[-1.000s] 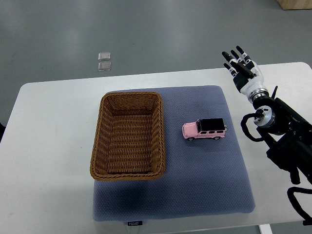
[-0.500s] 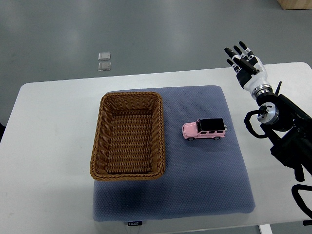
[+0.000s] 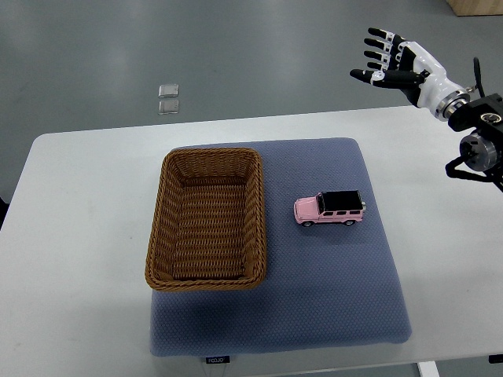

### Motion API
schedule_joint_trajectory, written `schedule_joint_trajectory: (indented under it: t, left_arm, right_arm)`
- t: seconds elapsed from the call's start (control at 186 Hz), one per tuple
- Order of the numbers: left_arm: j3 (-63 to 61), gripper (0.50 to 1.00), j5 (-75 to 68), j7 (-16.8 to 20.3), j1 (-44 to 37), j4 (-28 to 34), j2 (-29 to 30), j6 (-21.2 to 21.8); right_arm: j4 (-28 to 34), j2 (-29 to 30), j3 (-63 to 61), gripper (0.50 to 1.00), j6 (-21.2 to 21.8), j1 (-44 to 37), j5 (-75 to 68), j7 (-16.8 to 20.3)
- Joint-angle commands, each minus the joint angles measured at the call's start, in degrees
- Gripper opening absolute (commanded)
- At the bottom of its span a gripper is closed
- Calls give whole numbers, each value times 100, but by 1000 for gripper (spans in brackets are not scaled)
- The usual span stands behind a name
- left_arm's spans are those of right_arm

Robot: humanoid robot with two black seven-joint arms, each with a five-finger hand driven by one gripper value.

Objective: Place pink car in brown basket
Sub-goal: 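Swing the right hand over the pink toy SUV, fingers pointing down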

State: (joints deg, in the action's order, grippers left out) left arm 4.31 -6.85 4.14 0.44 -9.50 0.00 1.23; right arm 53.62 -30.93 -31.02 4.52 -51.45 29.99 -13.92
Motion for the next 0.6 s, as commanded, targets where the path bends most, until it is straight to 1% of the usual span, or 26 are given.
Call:
schedule_joint_trajectory:
  t: [0.0, 0.038, 0.07, 0.134, 0.188, 0.253, 0.306, 0.317, 0.366, 0.462, 0.522, 0.597]
  left_arm:
    - [0, 1000, -1, 0, 0, 0, 0, 0]
    - [0, 1000, -1, 0, 0, 0, 0, 0]
    - [0, 1000, -1, 0, 0, 0, 0, 0]
    - [0, 1000, -1, 0, 0, 0, 0, 0]
    - [0, 1000, -1, 0, 0, 0, 0, 0]
    - [0, 1000, -1, 0, 0, 0, 0, 0]
    - [0, 1000, -1, 0, 0, 0, 0, 0]
    - [0, 1000, -1, 0, 0, 0, 0, 0]
    - [0, 1000, -1, 0, 0, 0, 0, 0]
    - [0, 1000, -1, 0, 0, 0, 0, 0]
    - [0, 1000, -1, 0, 0, 0, 0, 0]
    - [0, 1000, -1, 0, 0, 0, 0, 0]
  right_arm:
    - [649, -703, 966, 911, 286, -497, 498, 108]
    - [870, -880, 1186, 911, 392, -647, 657, 170]
    - [1159, -1073, 1458, 911, 567, -840, 911, 275]
    - [1494, -1310, 1749, 911, 779, -1078, 1299, 434]
    - [1827, -1512, 2108, 909, 972, -1332, 1720, 662]
    - [2065, -1574, 2486, 909, 1095, -1605, 2045, 978]
    - [2153, -1574, 2794, 907, 1130, -1833, 2160, 1268]
    - [2153, -1574, 2795, 907, 1130, -1834, 2160, 1269]
    - [2197, -1565, 3032, 907, 1148, -2035, 2160, 1523]
    - [2381, -1486, 3287, 907, 1148, -2212, 2142, 1883]
    - [2469, -1434, 3331, 907, 1139, -2212, 2142, 2024]
    - [2496, -1275, 3453, 905, 1095, -2203, 2151, 2112]
